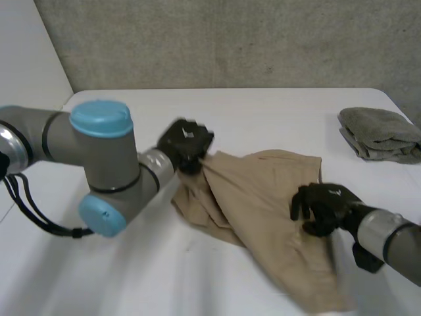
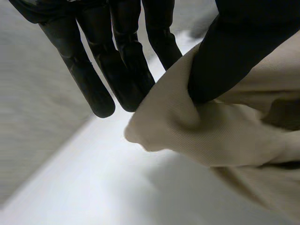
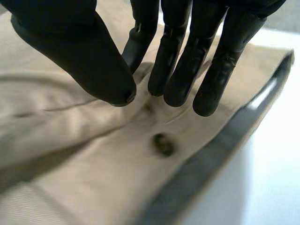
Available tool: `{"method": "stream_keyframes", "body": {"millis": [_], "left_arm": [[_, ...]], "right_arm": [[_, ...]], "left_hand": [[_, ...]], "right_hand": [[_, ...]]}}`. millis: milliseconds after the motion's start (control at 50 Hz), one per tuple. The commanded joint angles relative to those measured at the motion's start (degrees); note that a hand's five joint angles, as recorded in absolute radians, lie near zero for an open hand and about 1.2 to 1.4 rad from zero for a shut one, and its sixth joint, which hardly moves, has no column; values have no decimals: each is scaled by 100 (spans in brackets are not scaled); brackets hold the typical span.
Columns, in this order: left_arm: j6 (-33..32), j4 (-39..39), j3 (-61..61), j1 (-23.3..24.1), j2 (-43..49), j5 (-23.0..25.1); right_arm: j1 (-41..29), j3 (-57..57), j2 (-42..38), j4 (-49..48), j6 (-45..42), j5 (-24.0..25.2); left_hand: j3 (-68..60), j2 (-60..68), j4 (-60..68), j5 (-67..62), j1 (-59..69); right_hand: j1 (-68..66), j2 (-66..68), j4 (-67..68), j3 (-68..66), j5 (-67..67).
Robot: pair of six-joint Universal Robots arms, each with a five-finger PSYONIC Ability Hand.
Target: Fold the laundry.
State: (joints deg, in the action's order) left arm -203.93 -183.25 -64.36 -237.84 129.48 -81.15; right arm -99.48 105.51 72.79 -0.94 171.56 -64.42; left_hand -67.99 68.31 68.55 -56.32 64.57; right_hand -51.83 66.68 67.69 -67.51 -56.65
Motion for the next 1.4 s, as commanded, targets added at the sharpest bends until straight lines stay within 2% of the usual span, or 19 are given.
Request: {"method": "stream_keyframes", "body": {"millis": [20, 140, 220, 300, 320, 340, 460, 600, 700, 860, 960, 1080, 1260, 1400], "left_arm": [[-50, -886, 862, -279, -255, -551], [-32, -1335, 1224, -324, -642, -595], [3, -1406, 988, -333, -959, -586], [3, -1494, 215, -333, -1170, -516], [-23, -1546, -65, -342, -1257, -516], [-24, -1573, -198, -342, -1293, -516], [-32, -1670, -744, -333, -1364, -525], [-32, -1687, -569, -298, -1399, -516], [3, -1670, 133, -263, -1373, -586], [3, -1661, 1215, -96, -1250, -1042], [3, -1617, 1067, -96, -1214, -1078], [3, -1599, -13, -131, -1302, -1184], [47, -1590, -3271, -149, -1978, -1324], [55, -1459, -4145, -61, -2417, -1473]], "right_arm": [[-757, -1908, -177, 15, -122, -298], [-862, -3798, -168, 59, -219, -1080], [-959, -4468, -168, 400, -184, -1204], [-1091, -4487, -212, 1139, -166, -1169], [-1143, -4347, -264, 1357, -184, -1195], [-1179, -4233, -274, 1447, -193, -1195], [-1258, -3258, -484, 1396, -237, -1195], [-1241, -2773, -687, 1114, -202, -1195], [-1232, -2510, -687, 991, -114, -1213], [-1214, -2227, -634, 736, 219, -1257], [-1074, -2306, -617, 753, 492, -1266], [-898, -2464, -529, 788, 642, -1248], [-784, -2631, -564, 876, 476, -1213], [-836, -2983, -766, 1288, -515, -1248]], "left_hand": [[-1201, 1169, 1145, -1368, 1543], [-1201, 1169, 1145, -1368, 1543], [-1201, 1169, 1145, -1368, 1543], [-1201, 1169, 1145, -1368, 1543], [-1201, 1169, 1145, -1368, 1543], [-1201, 1169, 1145, -1368, 1543], [-1201, 1169, 1145, -1368, 1543], [-1201, 1169, 1145, -1368, 1543], [-1201, 1169, 1145, -1368, 1543], [-1201, 1169, 1145, -1368, 1543], [-1201, 1169, 1145, -1368, 1543], [-1201, 1169, 1145, -1368, 1543], [-1201, 1169, 1145, -1368, 1543], [-1201, 1169, 1145, -1368, 1543]], "right_hand": [[-2817, 1332, 1231, -1249, -1335], [-2817, 1332, 1231, -1249, -1335], [-2817, 1332, 1231, -1249, -1335], [618, -2104, -2205, 2187, 2100], [2074, -3559, -3660, 3642, 3556], [2671, -4156, -4258, 4240, 4153], [3735, -5221, -5322, 5304, 5217], [3871, -5356, -5457, 5440, 5353], [4090, -5575, -5677, 5659, 5572], [4174, -5660, -5761, 5743, 5656], [4174, -5660, -5761, 5743, 5656], [4183, -5668, -5769, 5751, 5665], [4183, -5668, -5769, 5751, 5665], [4183, -5668, -5769, 5751, 5665]]}}
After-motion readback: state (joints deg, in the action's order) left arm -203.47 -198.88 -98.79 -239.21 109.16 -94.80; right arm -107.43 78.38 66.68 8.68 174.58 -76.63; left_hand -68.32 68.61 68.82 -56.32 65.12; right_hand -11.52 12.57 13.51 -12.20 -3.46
